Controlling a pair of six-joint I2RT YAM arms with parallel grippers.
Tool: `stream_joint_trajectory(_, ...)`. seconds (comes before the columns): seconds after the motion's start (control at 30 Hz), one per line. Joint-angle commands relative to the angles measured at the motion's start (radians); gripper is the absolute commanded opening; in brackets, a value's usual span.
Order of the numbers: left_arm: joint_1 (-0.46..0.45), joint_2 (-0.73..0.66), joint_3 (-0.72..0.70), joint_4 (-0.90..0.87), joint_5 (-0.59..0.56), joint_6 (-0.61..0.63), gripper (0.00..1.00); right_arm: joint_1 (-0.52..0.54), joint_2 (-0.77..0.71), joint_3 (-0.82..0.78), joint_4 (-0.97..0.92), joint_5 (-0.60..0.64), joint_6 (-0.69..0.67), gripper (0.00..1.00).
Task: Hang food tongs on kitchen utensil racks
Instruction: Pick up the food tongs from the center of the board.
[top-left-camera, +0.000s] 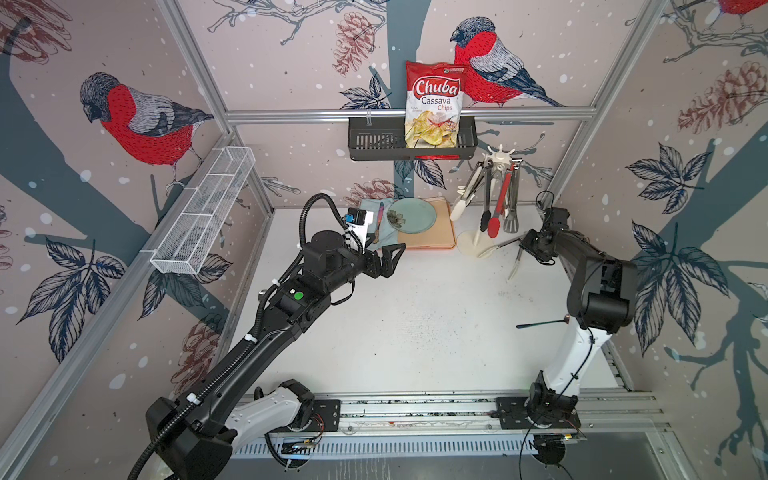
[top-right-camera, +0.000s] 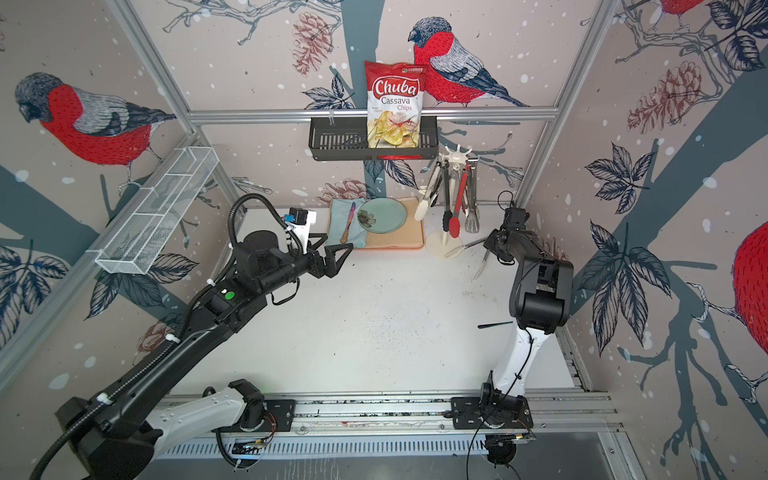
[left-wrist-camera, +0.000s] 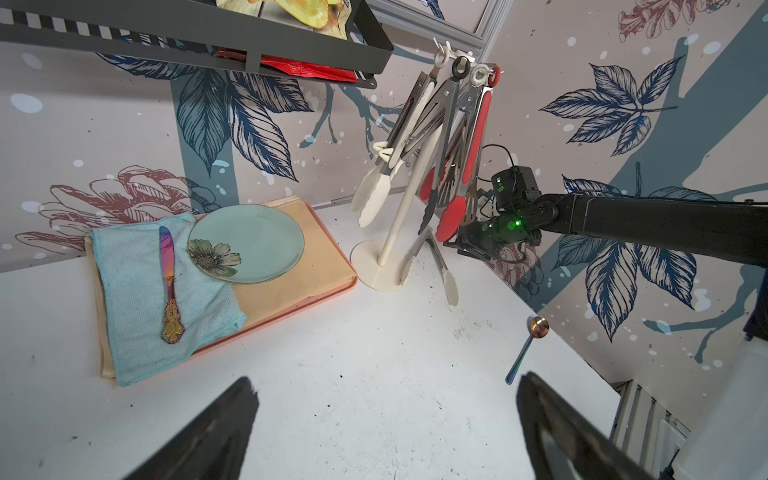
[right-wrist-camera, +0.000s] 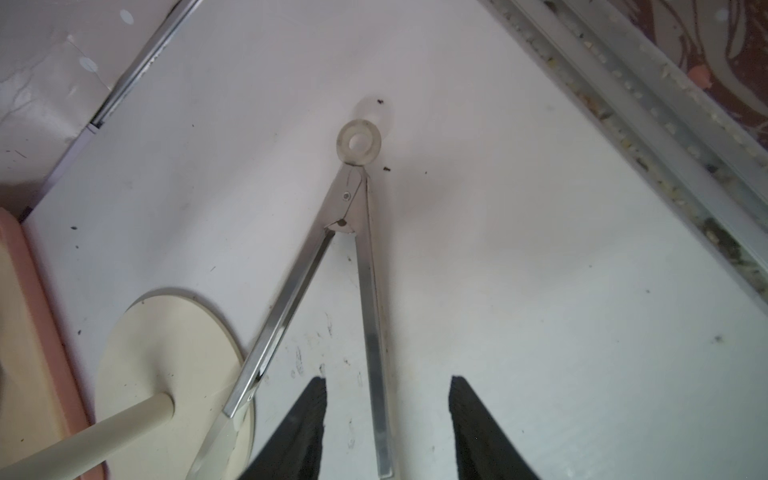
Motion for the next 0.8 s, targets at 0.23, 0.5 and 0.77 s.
stream_joint_trajectory(0.23, 0.003, -0.012, 0.000, -0.007, -0.035, -0.004, 0.96, 0.026, 0.105, 0.113, -0.064, 0.044, -0.043, 0.42)
stream_joint_trajectory(0.5, 0.004, -0.019, -0.002, -0.020, -0.044, 0.001, 0.96, 0.029, 0.165, 0.165, -0.103, 0.068, -0.069, 0.37)
stream_joint_trajectory(0.77, 0.003, -0.026, -0.005, -0.019, -0.052, 0.006, 0.96, 0.029, 0.189, 0.194, -0.117, 0.069, -0.113, 0.14)
